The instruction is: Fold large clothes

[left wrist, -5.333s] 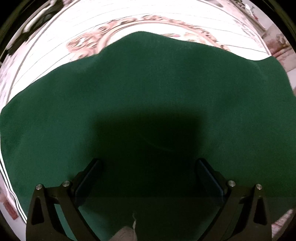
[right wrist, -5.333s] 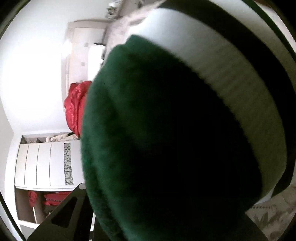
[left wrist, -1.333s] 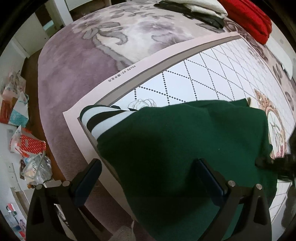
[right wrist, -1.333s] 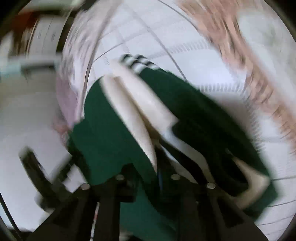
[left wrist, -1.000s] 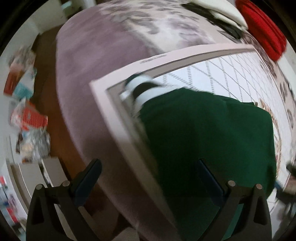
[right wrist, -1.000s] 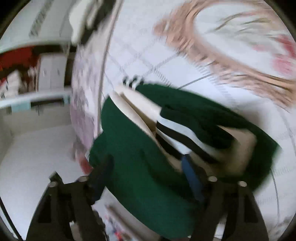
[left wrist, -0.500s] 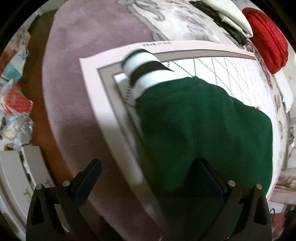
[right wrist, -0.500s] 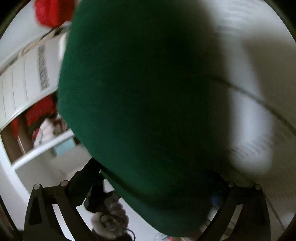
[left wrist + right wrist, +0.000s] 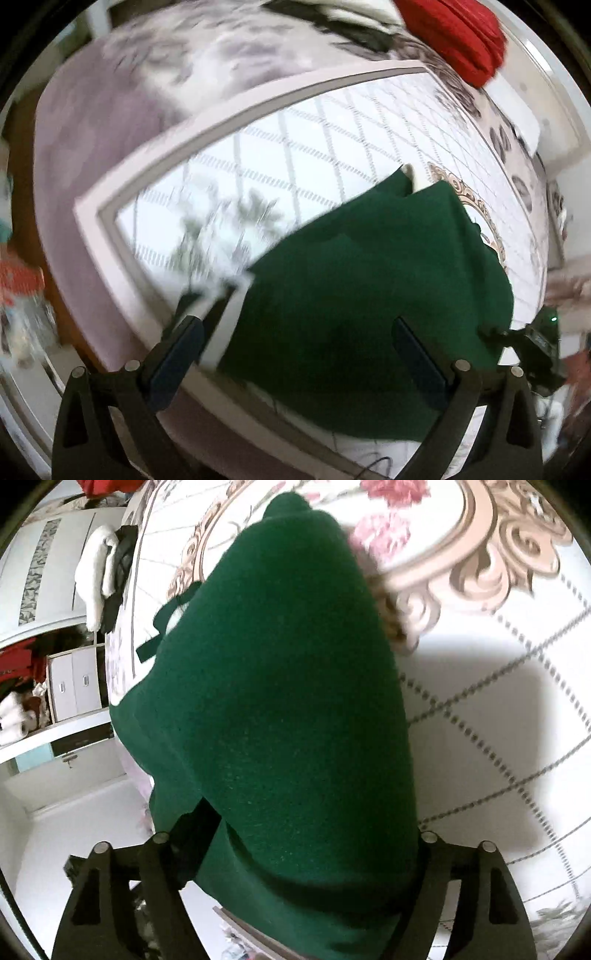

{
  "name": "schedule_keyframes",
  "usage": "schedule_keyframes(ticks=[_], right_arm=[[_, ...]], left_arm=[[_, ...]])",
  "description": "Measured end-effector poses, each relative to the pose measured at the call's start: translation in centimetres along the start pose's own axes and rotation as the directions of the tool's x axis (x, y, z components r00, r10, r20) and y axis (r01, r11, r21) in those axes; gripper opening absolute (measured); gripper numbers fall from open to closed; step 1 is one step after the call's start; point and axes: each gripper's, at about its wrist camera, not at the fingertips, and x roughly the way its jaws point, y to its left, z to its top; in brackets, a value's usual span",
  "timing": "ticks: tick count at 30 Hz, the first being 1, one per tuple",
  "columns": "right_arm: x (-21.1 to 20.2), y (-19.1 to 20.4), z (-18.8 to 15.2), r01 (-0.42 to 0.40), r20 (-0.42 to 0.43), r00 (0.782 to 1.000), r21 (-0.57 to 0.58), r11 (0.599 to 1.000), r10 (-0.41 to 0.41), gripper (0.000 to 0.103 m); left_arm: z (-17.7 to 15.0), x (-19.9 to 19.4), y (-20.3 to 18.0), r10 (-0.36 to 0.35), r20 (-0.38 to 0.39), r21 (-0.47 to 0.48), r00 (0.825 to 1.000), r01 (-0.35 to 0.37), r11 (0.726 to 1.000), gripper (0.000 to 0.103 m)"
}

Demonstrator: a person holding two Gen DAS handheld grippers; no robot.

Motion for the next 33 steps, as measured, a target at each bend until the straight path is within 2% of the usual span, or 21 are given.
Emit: schedule_keyframes(ticks=[3, 6, 8, 11, 13, 15, 16, 18, 19, 20, 21, 22, 23, 24, 27, 30, 33], right_arm=[[-0.9, 0.4, 0.0, 0.040, 0.013, 0.999, -0.014, 0.999, -0.040, 0.089], [-0.5, 0.7, -0.6, 0.051, 0.047, 0.998, -0.020, 0.999, -0.050, 0.091], [-0.2, -0.3, -0.7, 0.043, 0.060, 0.997, -0.008, 0.999, -0.042, 0.092], [1.1, -0.3, -1.8, 0.022, 0.057, 0.998, 0.003, 1.000, -0.022, 0.097], [1.8, -1.1, -1.3, -0.002, 0.037, 0.999, 0.016, 1.000, 0.002, 0.100], [2.5, -1.8, -0.6, -0.036, 0.010, 0.999, 0.029, 0.999, 0.036, 0.103], [2.8, -1.9, -0.3, -0.051, -0.002, 0.999, 0.033, 0.998, 0.052, 0.103], [3.3, -2.0, 0.2, -0.067, -0.024, 0.997, 0.030, 0.997, 0.068, 0.103], [3.5, -1.9, 0.4, -0.072, -0.033, 0.997, 0.034, 0.997, 0.073, 0.103], [4.0, -1.5, 0.7, -0.075, -0.035, 0.997, 0.033, 0.997, 0.076, 0.103], [4.0, -1.4, 0.7, -0.074, -0.034, 0.997, 0.023, 0.997, 0.074, 0.103], [3.9, -1.3, 0.5, -0.068, -0.025, 0.997, 0.015, 0.998, 0.069, 0.102], [3.8, -1.2, 0.3, -0.065, -0.015, 0.998, 0.003, 0.998, 0.065, 0.092], [3.6, -0.9, 0.1, -0.056, -0.001, 0.998, -0.012, 0.998, 0.056, 0.079], [2.3, -0.1, -0.8, -0.063, 0.044, 0.997, -0.034, 0.997, 0.064, 0.053], [0.8, 0.8, -1.6, -0.097, 0.059, 0.993, -0.025, 0.995, 0.098, 0.045], [-0.7, 2.0, -2.0, -0.121, 0.086, 0.989, -0.035, 0.992, 0.124, 0.041]], left_arm=[[2.9, 1.9, -0.6, 0.020, -0.013, 0.064, 1.000, -0.019, 0.998, 0.103], [5.1, 5.3, -0.9, 0.028, -0.098, 0.144, 0.995, -0.013, 0.989, 0.103], [6.3, 7.8, -1.4, 0.027, -0.174, 0.194, 0.984, 0.008, 0.981, 0.103], [7.1, 11.2, -1.9, 0.015, -0.286, 0.246, 0.958, 0.058, 0.968, 0.103], [7.4, 11.8, -2.4, 0.002, -0.300, 0.269, 0.954, 0.083, 0.959, 0.103], [7.6, 11.6, -3.0, -0.015, -0.285, 0.302, 0.958, 0.105, 0.947, 0.101], [7.5, 11.4, -3.2, -0.029, -0.273, 0.318, 0.961, 0.119, 0.941, 0.098], [7.3, 10.9, -3.7, -0.103, -0.271, 0.318, 0.957, 0.190, 0.929, 0.055], [7.1, 10.6, -4.0, -0.132, -0.274, 0.317, 0.953, 0.219, 0.923, 0.048], [6.9, 10.3, -4.4, -0.129, -0.262, 0.336, 0.956, 0.216, 0.917, 0.041], [6.7, 10.1, -4.7, -0.128, -0.251, 0.358, 0.959, 0.215, 0.909, 0.029], [6.4, 9.7, -5.1, -0.125, -0.238, 0.378, 0.963, 0.210, 0.902, 0.026], [6.2, 9.5, -5.4, -0.119, -0.223, 0.392, 0.968, 0.200, 0.898, 0.021], [6.2, 9.1, -5.5, -0.114, -0.206, 0.403, 0.972, 0.190, 0.895, 0.015], [6.7, 8.0, -5.3, -0.126, -0.173, 0.391, 0.977, 0.186, 0.902, 0.009], [7.3, 6.9, -6.0, -0.152, -0.143, 0.384, 0.978, 0.196, 0.902, 0.007], [8.2, 5.9, -7.6, -0.164, -0.115, 0.398, 0.980, 0.197, 0.896, 0.007]])
